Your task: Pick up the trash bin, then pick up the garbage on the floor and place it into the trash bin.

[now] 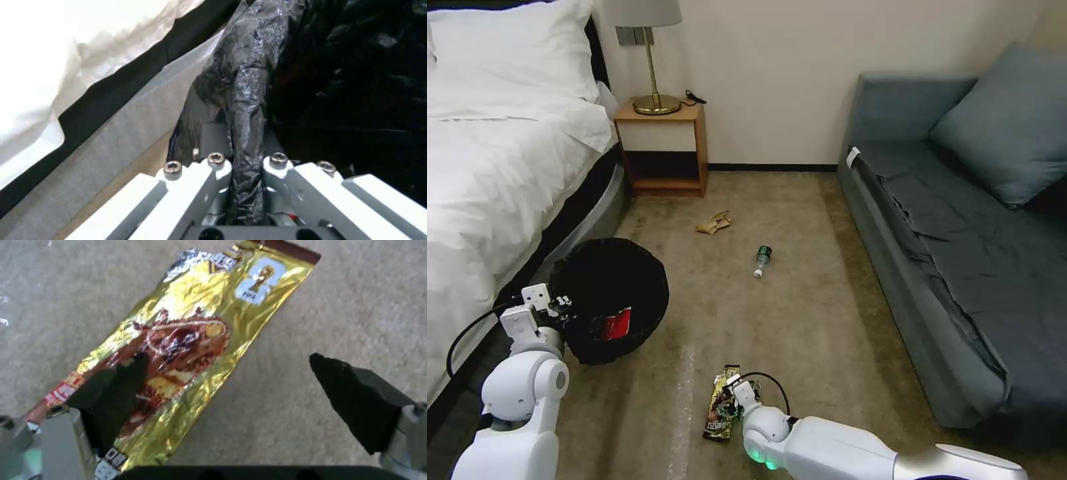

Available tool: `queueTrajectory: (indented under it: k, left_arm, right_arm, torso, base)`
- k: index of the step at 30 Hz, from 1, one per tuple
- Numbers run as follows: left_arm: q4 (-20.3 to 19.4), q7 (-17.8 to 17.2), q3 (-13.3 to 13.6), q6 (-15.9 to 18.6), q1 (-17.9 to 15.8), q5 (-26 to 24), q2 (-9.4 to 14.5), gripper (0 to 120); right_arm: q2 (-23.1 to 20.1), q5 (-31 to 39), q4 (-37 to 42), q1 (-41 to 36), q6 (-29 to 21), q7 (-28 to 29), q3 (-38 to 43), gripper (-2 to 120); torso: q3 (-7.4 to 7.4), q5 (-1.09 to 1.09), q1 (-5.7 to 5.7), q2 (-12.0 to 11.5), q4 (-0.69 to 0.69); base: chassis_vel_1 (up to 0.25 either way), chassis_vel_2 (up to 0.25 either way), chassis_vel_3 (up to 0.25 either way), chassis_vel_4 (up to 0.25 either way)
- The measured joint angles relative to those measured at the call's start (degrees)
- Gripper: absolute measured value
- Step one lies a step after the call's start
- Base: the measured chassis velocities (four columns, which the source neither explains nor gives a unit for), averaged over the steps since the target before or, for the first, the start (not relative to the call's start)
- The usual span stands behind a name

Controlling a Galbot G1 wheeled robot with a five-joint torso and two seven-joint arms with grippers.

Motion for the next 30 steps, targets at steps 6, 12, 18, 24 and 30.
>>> queueTrajectory:
  k: [6,12,18,24,30]
  left_arm:
    - [-0.1,0.0,0.0,-0.1,0.2,0.1,-0.1,3]
    - [-0.1,0.0,0.0,-0.3,0.2,0.1,-0.1,3]
    - [0.1,0.0,-0.1,-0.7,0.3,0.3,-0.1,3]
    - [0.4,0.0,0.0,-0.9,0.1,0.6,-0.2,3]
    - [0.6,0.1,0.0,-0.9,-0.1,0.7,-0.2,3]
  right_arm:
    - [0.4,-0.7,-0.4,-0.5,0.5,-0.2,-0.1,79]
    - [0.6,-0.9,-0.4,-0.6,0.6,-0.2,-0.4,60]
    - [0.7,-1.6,-0.7,-0.8,1.2,-0.4,-0.6,37]
    - [0.5,-2.2,-0.7,-0.8,1.5,-0.6,-0.6,23]
    - [-0.1,-2.6,0.3,-0.6,2.0,-0.7,-0.4,3]
  torso:
    - [0.0,0.0,0.0,0.0,0.0]
    - [0.0,0.0,0.0,0.0,0.0]
    - [0.0,0.0,0.0,0.0,0.0]
    - [0.0,0.0,0.0,0.0,0.0]
    - [0.0,0.0,0.0,0.0,0.0]
  base:
    - [0.0,0.0,0.0,0.0]
    - [0.0,0.0,0.0,0.0]
    - [0.0,0.0,0.0,0.0]
    - [0.0,0.0,0.0,0.0]
    - [0.0,0.0,0.0,0.0]
